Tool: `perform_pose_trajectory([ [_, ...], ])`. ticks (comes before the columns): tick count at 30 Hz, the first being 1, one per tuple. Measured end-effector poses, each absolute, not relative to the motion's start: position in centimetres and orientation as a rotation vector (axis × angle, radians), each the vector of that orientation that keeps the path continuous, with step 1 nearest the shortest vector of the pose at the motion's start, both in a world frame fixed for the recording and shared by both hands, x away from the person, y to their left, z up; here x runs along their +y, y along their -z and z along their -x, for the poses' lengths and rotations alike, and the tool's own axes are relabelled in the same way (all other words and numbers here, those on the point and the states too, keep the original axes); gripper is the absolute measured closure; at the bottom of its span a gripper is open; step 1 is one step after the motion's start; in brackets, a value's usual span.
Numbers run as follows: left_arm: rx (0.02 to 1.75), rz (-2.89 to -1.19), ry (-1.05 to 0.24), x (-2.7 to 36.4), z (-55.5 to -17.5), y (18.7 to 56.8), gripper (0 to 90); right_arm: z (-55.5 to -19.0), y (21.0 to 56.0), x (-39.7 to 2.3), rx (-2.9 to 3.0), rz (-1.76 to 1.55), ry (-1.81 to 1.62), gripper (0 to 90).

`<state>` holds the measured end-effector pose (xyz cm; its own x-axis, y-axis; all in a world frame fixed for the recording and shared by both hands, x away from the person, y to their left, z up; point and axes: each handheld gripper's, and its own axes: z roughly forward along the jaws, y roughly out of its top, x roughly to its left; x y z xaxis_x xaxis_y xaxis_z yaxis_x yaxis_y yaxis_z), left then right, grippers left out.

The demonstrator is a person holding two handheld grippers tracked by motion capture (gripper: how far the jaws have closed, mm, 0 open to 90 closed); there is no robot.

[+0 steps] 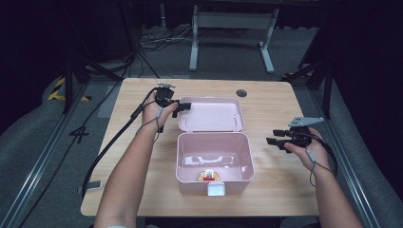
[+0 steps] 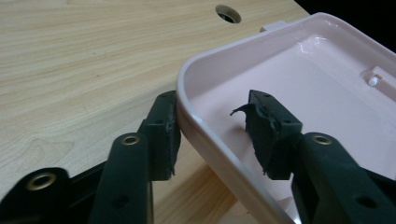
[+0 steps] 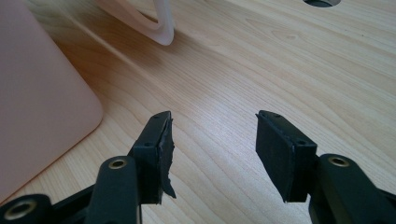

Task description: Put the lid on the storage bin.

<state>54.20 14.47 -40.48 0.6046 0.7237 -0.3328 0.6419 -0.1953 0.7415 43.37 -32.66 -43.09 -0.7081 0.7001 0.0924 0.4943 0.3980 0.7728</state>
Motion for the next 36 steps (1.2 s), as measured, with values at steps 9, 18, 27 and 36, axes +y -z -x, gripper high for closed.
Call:
perform_pose_trajectory([
  [9, 1.098, -1.867, -0.144, 14.8, -54.1, 39.5, 67.5, -43.3, 42.9, -32.5, 2.409, -1.040, -1.213, 47.1],
  [18, 1.065, -1.870, -0.226, 14.5, -53.7, 37.8, 69.1, -43.2, 42.4, -32.4, 2.404, -1.025, -1.227, 47.7],
  [27, 1.043, -1.867, -0.289, 14.3, -53.2, 36.4, 70.1, -42.9, 42.0, -32.0, 2.414, -1.026, -1.248, 50.2],
  [36, 1.021, -1.850, -0.319, 14.4, -52.6, 34.7, 72.3, -42.6, 41.5, -31.3, 2.447, -0.979, -1.248, 50.9],
])
